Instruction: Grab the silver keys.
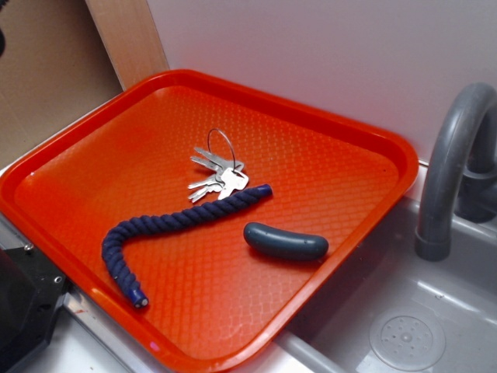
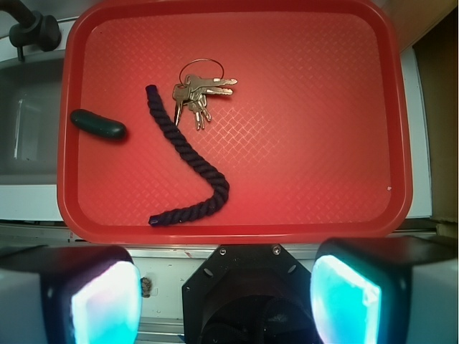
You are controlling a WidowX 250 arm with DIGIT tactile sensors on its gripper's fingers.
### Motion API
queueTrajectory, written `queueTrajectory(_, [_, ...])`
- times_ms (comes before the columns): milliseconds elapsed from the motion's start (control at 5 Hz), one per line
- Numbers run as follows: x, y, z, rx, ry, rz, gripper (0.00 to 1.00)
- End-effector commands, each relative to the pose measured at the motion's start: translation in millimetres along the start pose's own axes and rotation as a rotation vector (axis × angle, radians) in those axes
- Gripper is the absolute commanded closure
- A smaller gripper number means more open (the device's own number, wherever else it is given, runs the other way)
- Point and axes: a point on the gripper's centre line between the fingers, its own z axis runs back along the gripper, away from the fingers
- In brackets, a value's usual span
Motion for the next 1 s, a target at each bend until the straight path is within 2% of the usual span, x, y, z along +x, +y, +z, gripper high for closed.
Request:
queueTrajectory(0, [0.0, 0.0, 0.0, 0.000, 0.000, 0.000, 0.00])
queueTrajectory(200, [47.5, -16.0, -27.2, 0.046, -0.038, 0.018, 0.00])
queueTrajectory(400, [93.0, -30.0, -44.9, -0.013, -0.052, -0.001, 0.00])
queueTrajectory(600, [124.7, -38.7, -73.4, 0.024, 0.000, -0.004, 0.00])
queueTrajectory(800, [154.5, -36.7, -93.5, 0.054, 0.019, 0.023, 0.00])
